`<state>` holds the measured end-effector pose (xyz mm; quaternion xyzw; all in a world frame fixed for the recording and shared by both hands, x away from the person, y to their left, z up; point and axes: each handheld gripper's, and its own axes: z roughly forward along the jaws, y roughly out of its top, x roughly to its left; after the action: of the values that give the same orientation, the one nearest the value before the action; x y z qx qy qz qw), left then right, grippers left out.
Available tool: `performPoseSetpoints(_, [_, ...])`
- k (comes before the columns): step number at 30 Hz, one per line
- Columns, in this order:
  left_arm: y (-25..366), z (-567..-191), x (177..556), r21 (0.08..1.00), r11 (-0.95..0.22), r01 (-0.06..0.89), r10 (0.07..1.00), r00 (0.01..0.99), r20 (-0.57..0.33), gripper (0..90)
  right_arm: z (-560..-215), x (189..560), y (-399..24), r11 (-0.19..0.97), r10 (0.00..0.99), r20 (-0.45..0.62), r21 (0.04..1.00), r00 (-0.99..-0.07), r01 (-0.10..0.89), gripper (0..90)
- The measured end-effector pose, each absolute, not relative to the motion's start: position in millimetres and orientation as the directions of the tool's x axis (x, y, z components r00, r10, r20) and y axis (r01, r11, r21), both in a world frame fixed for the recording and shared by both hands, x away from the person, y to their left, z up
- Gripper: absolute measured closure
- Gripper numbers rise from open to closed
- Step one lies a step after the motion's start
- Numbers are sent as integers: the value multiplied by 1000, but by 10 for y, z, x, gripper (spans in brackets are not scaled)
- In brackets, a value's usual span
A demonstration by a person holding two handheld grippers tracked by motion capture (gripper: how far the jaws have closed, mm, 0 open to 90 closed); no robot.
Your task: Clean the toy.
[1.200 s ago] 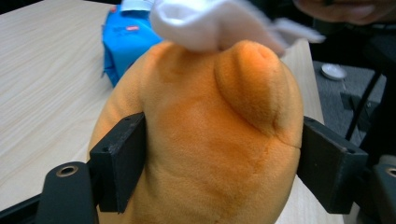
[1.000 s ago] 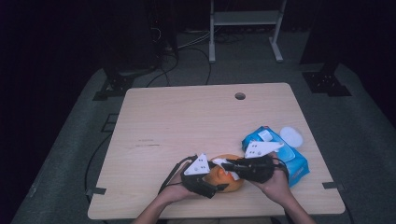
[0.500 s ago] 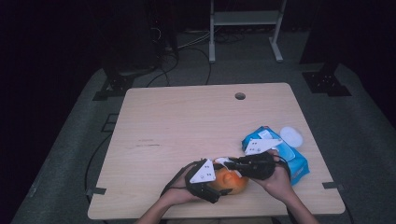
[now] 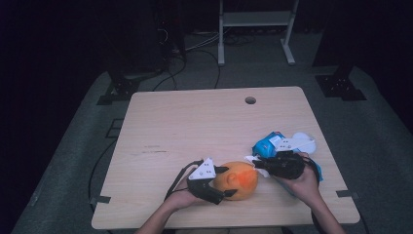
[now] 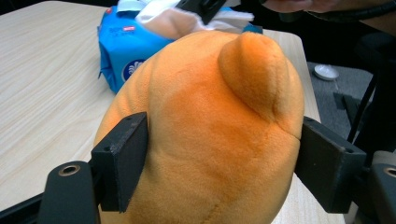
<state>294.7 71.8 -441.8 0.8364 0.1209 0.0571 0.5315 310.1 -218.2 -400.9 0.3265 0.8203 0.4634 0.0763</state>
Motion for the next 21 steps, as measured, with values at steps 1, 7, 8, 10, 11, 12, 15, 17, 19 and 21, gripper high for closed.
performPoseSetpoints(1, [729,-4418,2953,904,-401,147,267,963,-38,235,-3989,3087,-2169,360,603,171,813,-779,458,822])
performPoseSetpoints(7, [796,-4430,3015,909,-377,179,277,958,-74,234,-3965,3079,-2168,375,593,165,810,-788,452,821])
performPoseSetpoints(8, [803,-4432,3023,911,-369,186,279,957,-83,234,-3982,3096,-2188,365,592,182,808,-785,462,822])
performPoseSetpoints(10, [831,-4430,3045,910,-364,199,288,953,-93,234,-4002,3110,-2219,350,592,205,806,-779,478,822])
performPoseSetpoints(11, [848,-4431,3059,911,-353,214,296,949,-108,234,-4003,3108,-2223,354,592,203,804,-780,478,821])
performPoseSetpoints(12, [868,-4433,3077,911,-347,224,300,947,-118,234,-4004,3102,-2222,359,592,199,802,-781,476,821])
performPoseSetpoints(15, [881,-4444,3098,912,-332,242,309,941,-138,234,-4002,3099,-2201,349,586,213,804,-782,481,821])
performPoseSetpoints(17, [863,-4450,3090,912,-328,247,315,939,-141,233,-4004,3098,-2168,345,583,216,807,-783,480,820])
performPoseSetpoints(19, [846,-4446,3080,910,-323,259,325,934,-150,231,-3989,3076,-2127,349,578,209,810,-789,471,821])
performPoseSetpoints(21, [821,-4440,3069,910,-321,263,336,930,-150,231,-3956,3049,-2090,349,561,206,819,-802,455,823])
